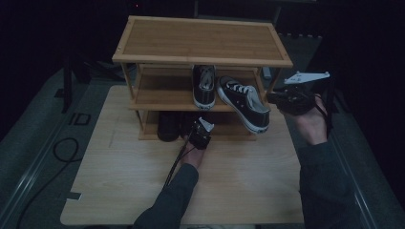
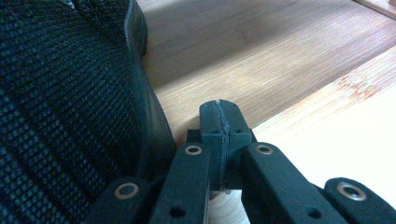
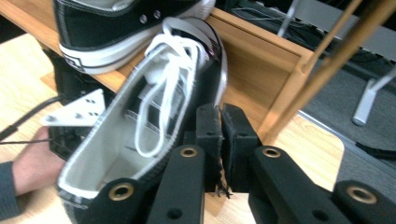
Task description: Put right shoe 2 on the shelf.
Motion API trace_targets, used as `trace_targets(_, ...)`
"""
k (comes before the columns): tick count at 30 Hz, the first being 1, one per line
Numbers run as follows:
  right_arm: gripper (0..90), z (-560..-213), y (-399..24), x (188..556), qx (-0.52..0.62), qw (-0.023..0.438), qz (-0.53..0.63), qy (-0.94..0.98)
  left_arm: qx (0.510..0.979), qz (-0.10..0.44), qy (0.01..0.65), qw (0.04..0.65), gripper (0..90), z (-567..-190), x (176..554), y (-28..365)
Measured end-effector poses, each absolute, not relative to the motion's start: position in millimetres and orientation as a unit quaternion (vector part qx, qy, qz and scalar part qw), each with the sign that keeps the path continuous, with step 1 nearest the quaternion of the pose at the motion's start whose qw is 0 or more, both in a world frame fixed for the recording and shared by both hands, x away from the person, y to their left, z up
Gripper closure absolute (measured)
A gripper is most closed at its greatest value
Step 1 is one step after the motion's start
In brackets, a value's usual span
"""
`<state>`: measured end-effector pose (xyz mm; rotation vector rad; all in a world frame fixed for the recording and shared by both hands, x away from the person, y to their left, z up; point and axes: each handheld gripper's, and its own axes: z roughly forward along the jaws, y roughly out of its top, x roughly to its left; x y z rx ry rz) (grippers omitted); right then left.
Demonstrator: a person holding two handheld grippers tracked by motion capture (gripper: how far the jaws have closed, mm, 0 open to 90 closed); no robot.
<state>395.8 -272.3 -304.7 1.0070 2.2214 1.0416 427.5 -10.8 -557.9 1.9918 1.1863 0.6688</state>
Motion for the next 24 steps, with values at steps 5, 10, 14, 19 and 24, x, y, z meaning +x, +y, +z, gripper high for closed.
trace_targets(5, 90.0, -309.5, -280.2, 391.6, 0.375, 0.243, 0.373, 0.813, 0.771, 0.259, 0.459, 0.356, 90.0, -557.9, 427.5, -10.8)
trace_targets(10, 90.0, -316.0, -284.8, 382.3, 0.368, 0.237, 0.366, 0.821, 0.771, 0.259, 0.459, 0.356, 90.0, -557.9, 427.5, -10.8)
trace_targets(14, 90.0, -321.4, -288.2, 374.8, 0.365, 0.228, 0.365, 0.826, 0.771, 0.259, 0.459, 0.356, 90.0, -557.9, 427.5, -10.9)
trace_targets(19, 90.0, -326.6, -290.6, 368.1, 0.360, 0.217, 0.367, 0.830, 0.771, 0.259, 0.459, 0.356, 90.0, -557.9, 427.5, -10.9)
trace_targets(24, 90.0, -331.4, -291.7, 359.5, 0.355, 0.211, 0.366, 0.834, 0.771, 0.259, 0.459, 0.356, 90.0, -557.9, 427.5, -10.9)
